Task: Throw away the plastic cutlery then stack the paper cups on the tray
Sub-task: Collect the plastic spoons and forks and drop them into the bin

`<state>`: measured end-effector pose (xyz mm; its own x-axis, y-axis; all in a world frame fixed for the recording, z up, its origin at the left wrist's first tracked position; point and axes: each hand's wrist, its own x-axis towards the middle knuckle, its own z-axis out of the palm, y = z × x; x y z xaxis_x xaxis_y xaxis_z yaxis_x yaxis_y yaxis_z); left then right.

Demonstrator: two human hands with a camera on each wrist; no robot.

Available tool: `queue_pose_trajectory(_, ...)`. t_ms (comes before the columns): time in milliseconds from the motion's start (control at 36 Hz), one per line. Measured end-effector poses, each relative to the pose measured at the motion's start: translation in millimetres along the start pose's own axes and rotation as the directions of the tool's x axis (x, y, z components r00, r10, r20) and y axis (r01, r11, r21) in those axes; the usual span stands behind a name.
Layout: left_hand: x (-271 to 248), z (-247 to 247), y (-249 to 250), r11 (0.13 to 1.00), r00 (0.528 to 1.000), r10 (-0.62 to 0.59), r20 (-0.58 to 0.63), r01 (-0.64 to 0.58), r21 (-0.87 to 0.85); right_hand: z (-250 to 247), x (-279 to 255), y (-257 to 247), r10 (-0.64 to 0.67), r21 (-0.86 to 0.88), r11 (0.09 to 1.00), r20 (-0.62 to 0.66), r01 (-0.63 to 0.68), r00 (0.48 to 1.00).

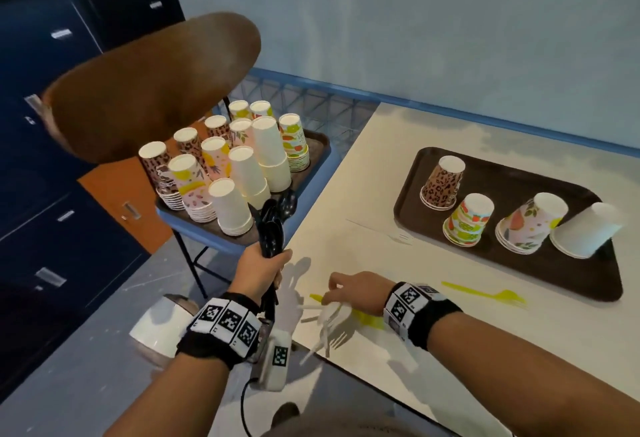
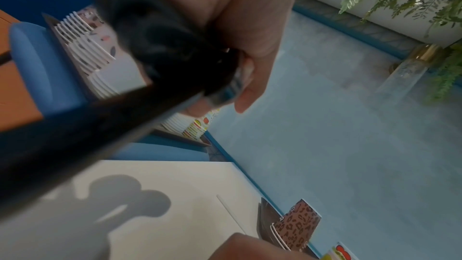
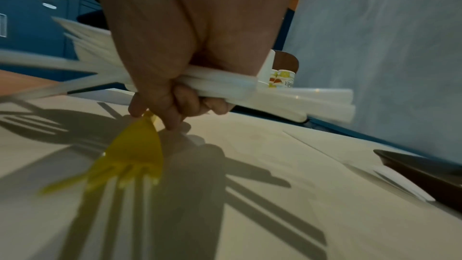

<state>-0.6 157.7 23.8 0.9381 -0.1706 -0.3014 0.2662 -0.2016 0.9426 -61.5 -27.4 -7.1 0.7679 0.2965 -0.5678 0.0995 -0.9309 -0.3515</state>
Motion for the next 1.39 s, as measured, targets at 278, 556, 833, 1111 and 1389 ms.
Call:
queue_pose_trajectory(278,-0.2,6.0,-0.2,1.0,1.0,-0.013,0.019,0.013,0.009,2.8,1.1,10.1,-0.162,-0.237,0.967,-0.278,0.095,0.947)
queue_pose_trajectory(556,32.4,23.8,11.8,0.998,0.988,0.017,0.154,-0.025,0.053,-0.1,-18.8,44.9,0.181,0.028,0.96,-0.82,-0.279,0.542)
queue_pose_trajectory(833,54.0,60.8,31.5,0.979,0.915,0.033,0.403,-0.112,0.173,-0.8,-61.8,78.8,0.77,0.658,0.633,-0.588,-0.408,0.247)
queue_pose_trajectory(1111,58.2,92.8,38.5,0.936,0.821,0.035,0.569,-0.226,0.269,44.2,-79.2,100.1,0.952,0.821,0.307,-0.258,-0.481,0.168)
queue_pose_trajectory(1389,52.9,117.8,36.5,0.923,0.79,0.008,0.613,-0.241,0.299,65.6,-103.2,103.5,0.985,0.767,0.174,-0.137,-0.618,0.108)
